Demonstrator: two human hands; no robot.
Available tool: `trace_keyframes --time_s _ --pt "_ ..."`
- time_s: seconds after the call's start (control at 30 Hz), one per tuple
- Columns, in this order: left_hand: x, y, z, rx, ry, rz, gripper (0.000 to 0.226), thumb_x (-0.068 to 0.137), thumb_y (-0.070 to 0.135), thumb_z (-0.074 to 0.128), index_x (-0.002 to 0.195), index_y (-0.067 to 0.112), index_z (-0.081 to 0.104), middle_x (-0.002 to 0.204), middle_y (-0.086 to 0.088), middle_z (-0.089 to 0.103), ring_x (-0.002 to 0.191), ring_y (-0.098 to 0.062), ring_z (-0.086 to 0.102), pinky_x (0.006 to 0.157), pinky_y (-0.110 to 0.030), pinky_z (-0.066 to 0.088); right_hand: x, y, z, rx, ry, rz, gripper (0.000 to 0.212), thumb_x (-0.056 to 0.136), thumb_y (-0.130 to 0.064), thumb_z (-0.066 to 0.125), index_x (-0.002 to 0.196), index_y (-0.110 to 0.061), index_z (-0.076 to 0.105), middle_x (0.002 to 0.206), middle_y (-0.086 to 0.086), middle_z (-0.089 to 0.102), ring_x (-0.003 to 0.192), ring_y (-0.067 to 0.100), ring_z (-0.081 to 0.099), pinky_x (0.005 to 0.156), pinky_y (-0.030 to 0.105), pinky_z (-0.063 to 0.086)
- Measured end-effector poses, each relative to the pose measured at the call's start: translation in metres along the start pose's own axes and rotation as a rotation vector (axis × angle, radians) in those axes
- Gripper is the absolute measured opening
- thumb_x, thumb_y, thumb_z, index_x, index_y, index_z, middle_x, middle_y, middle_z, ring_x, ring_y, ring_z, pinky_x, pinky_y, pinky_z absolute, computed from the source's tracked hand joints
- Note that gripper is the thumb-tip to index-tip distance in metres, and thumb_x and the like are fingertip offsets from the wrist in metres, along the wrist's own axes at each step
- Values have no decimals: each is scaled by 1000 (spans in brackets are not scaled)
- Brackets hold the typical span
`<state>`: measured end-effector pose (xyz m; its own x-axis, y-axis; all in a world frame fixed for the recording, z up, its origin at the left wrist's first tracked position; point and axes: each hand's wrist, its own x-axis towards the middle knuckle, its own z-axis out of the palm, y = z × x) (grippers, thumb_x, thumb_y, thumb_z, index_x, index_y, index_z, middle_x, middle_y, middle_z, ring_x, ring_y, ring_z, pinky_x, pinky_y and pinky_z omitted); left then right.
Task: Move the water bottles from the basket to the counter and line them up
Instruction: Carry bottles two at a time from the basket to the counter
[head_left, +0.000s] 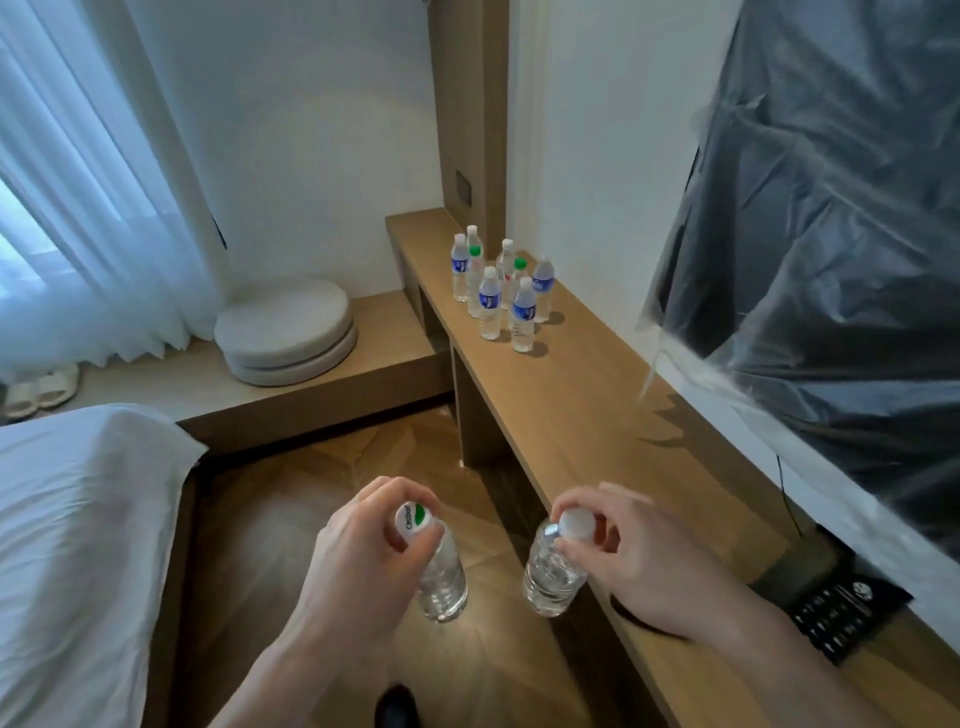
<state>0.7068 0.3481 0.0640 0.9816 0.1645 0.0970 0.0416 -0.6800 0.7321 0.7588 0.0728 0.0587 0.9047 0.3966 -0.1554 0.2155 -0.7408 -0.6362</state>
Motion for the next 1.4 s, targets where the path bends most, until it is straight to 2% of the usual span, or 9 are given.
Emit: trace_keyframes --time_s 0.07,0.4,0.6,0.7,0.9,1.0,1.1,1.2,1.4 --pt "34 -10 0 0 -30 9 21 88 20 80 92 37 70 86 16 63 73 1 64 64 -6 46 29 1 -2 9 12 23 17 95 -57 64 111 -55 59 103 -21 62 92 5 65 79 32 62" --pt "219 -76 -8 -41 -238 104 15 92 30 77 97 40 67 101 22 63 87 7 62 66 -6 48 171 -19 1 32 91 263 7 96 -50 69 100 -51 63 101 -15 65 89 7 63 87 31 59" --pt "328 -94 6 -7 -380 208 16 96 33 72 106 42 64 111 26 59 103 0 63 80 -17 59 234 -14 -4 62 171 382 13 95 -49 71 103 -52 62 102 -20 65 89 4 63 87 30 59" --pt "379 -94 27 -9 -446 227 17 96 32 71 106 44 63 112 26 59 106 -1 63 89 -27 61 267 -1 -13 79 211 426 16 94 -49 72 104 -54 61 107 -22 65 96 0 63 92 30 58" --pt "471 -88 86 49 -504 322 16 95 36 71 104 46 62 109 24 61 99 0 64 78 -18 57 337 47 -26 99 260 489 16 93 -55 71 107 -53 63 103 -27 64 93 -3 61 89 29 54" --pt "514 -81 119 79 -534 348 16 94 36 73 103 44 63 107 23 61 97 -1 63 85 -23 58 374 77 -34 108 300 520 14 93 -54 71 103 -52 61 102 -22 64 92 -2 60 85 29 53" --pt "556 -74 152 146 -570 397 14 93 35 72 102 42 62 105 22 61 94 -1 61 87 -28 57 411 107 -43 135 305 541 17 92 -55 71 104 -55 58 105 -21 62 102 0 60 90 36 55" --pt "590 -70 184 180 -606 421 14 92 34 71 100 40 60 104 21 59 92 -3 59 86 -32 56 446 130 -57 132 315 546 14 94 -50 71 102 -52 60 103 -20 61 95 -1 60 87 35 55" --pt "631 -66 229 217 -651 425 17 93 28 71 102 37 61 110 20 57 99 -6 57 90 -28 52 493 164 -73 171 331 580 16 96 -42 73 102 -51 62 106 -24 61 98 0 61 92 34 57"
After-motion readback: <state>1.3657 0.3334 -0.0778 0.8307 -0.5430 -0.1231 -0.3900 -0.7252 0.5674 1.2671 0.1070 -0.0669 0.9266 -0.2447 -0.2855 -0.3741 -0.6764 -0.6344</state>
